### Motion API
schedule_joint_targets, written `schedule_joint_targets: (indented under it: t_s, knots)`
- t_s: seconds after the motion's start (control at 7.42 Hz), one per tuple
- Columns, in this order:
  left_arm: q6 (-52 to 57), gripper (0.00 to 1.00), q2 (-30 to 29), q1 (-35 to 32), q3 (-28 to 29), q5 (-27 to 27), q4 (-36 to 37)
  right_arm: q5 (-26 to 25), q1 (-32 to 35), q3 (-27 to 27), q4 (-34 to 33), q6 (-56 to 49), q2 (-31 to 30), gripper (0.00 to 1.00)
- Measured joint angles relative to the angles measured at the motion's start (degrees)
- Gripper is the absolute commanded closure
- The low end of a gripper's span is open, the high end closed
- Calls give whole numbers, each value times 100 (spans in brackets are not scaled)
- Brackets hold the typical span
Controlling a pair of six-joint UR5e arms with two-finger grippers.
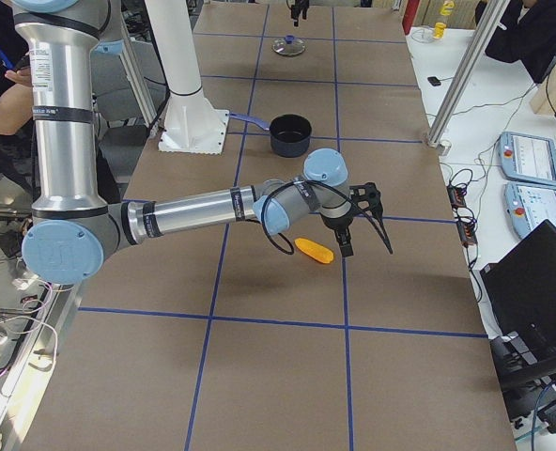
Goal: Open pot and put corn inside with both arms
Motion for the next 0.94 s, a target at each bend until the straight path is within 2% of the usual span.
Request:
schedule_joint_targets:
  t_s: [0.4, 0.67, 0.94]
  knots:
    - [2113, 1, -902, -1263, -37, 12, 2719, -1, 0, -9, 0, 0, -3, 0]
    - [2792, 1, -1017, -1738, 188, -8, 3297, -14, 5, -14, -6, 0, -12, 0]
    - [2507, 1, -976, -2084, 272, -76, 3319, -25, 8, -5, -8, 2, -93, 0]
